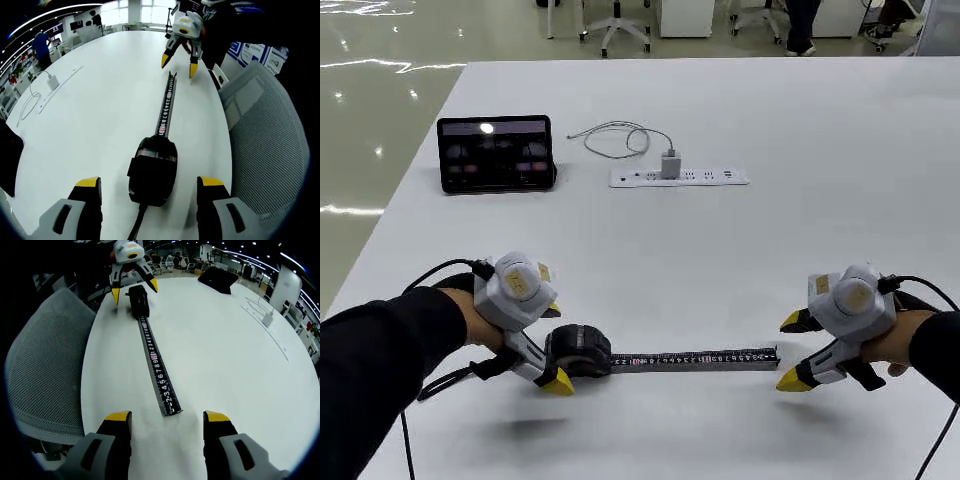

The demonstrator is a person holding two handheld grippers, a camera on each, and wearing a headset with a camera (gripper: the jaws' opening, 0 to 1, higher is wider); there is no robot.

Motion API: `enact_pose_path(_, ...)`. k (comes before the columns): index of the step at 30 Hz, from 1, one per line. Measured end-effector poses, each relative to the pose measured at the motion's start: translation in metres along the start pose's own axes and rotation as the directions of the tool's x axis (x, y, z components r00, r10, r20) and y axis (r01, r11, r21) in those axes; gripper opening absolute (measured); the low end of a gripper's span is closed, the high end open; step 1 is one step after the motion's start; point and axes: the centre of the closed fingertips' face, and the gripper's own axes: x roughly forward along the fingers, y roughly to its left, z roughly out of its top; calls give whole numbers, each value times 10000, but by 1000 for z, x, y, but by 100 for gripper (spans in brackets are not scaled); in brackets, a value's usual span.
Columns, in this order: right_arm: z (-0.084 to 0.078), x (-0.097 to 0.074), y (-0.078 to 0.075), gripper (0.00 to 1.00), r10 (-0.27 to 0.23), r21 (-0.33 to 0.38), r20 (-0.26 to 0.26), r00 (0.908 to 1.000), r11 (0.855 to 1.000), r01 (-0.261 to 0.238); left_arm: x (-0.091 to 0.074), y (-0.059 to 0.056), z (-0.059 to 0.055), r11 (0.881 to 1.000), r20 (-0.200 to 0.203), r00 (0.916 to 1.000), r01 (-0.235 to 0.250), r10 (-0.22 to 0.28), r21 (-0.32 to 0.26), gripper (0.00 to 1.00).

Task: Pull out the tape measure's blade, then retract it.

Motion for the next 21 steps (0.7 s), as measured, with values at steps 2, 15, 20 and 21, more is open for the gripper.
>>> enact_pose_path(2,0,0,1,56,-11,76,31,10000,10000,11,-2,0,-1,9999,122,9999,-115,116,-78,83)
enact_pose_path(15,0,-5,4,85,-818,1598,989,9917,9850,653,-24,5,-11,9756,1430,9833,-824,1129,-2035,100)
enact_pose_path(20,-2,-13,3,98,-1584,2282,1594,9744,9662,1197,-34,5,-26,9559,1488,9703,-1489,1905,-2530,100)
enact_pose_path(21,-3,-15,3,99,-1653,2301,1647,9724,9651,1250,-36,5,-28,9520,1533,9675,-1564,2013,-2630,100)
